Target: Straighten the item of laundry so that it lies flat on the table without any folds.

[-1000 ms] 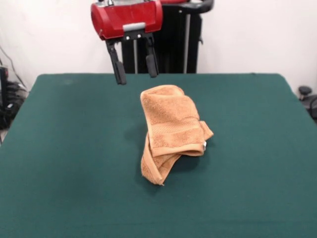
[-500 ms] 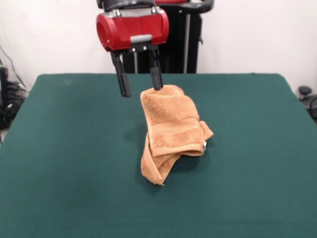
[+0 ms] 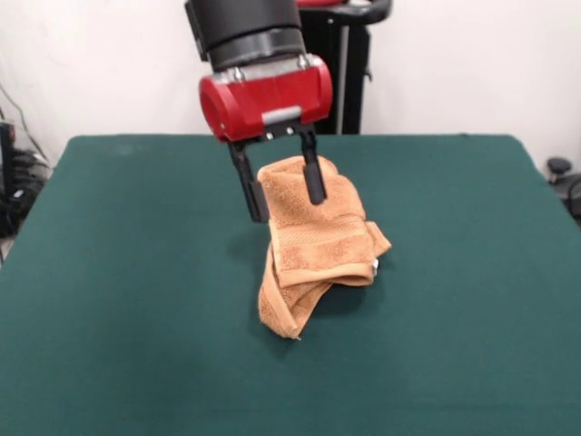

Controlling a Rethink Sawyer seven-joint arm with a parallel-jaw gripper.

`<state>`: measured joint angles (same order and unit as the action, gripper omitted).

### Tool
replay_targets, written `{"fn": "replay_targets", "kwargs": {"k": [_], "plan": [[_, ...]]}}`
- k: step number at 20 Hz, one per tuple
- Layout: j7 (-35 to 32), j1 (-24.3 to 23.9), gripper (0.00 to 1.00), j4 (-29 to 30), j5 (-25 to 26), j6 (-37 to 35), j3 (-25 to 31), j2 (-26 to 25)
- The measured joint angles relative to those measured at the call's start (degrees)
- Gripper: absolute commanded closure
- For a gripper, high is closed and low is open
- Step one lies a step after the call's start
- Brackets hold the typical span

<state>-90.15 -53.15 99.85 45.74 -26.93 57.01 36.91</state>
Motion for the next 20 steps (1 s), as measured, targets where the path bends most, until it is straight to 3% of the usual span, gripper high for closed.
{"fn": "replay_targets", "kwargs": {"k": [8, 20], "plan": [[0.00, 1.49, 0.00, -3.11, 0.26, -2.65, -0.07, -3.50], [1.38, -0.87, 0.00, -5.22, 1.82, -5.10, -0.07, -5.76]]}}
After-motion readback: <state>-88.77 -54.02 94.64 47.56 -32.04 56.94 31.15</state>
